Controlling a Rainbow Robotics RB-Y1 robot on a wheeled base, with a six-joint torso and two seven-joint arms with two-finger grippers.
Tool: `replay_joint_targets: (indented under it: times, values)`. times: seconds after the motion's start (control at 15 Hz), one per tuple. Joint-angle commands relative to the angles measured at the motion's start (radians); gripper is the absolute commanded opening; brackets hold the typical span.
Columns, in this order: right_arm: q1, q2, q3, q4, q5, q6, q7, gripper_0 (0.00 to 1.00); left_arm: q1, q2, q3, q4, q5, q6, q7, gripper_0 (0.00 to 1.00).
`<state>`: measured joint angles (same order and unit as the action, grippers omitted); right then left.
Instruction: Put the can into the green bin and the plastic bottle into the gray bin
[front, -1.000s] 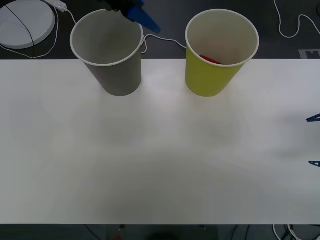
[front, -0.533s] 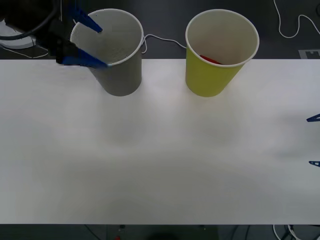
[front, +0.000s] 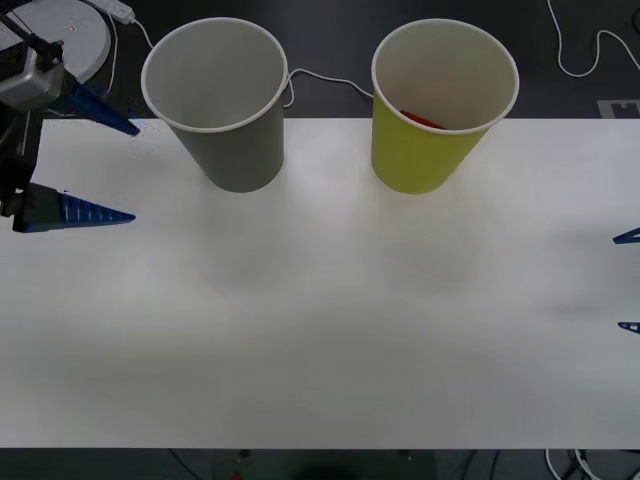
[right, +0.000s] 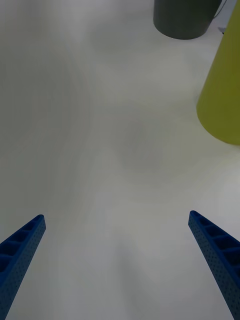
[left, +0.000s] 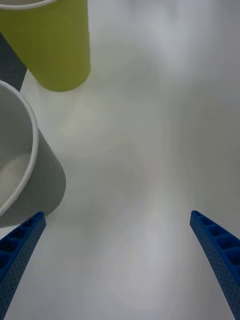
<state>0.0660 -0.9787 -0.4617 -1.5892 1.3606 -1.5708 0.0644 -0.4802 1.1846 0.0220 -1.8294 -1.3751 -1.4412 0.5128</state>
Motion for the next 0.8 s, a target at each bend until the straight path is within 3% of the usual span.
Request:
replay_joint_targets:
  times: [0.07,0.4,0.8]
  values:
    - [0.000,0.000,0.000,0.000,0.000,0.000,0.000,1.00,0.129,-0.020,0.098,-0.025,-0.004,-0.021,-0.115,1.00]
    - [0.000,0.000,0.000,0.000,0.000,0.000,0.000,1.00,0.313,-0.074,0.243,-0.079,-0.027,-0.076,-0.252,1.00]
    - [0.000,0.000,0.000,0.000,0.000,0.000,0.000,1.00,0.373,-0.082,0.269,-0.107,-0.050,-0.102,-0.335,1.00]
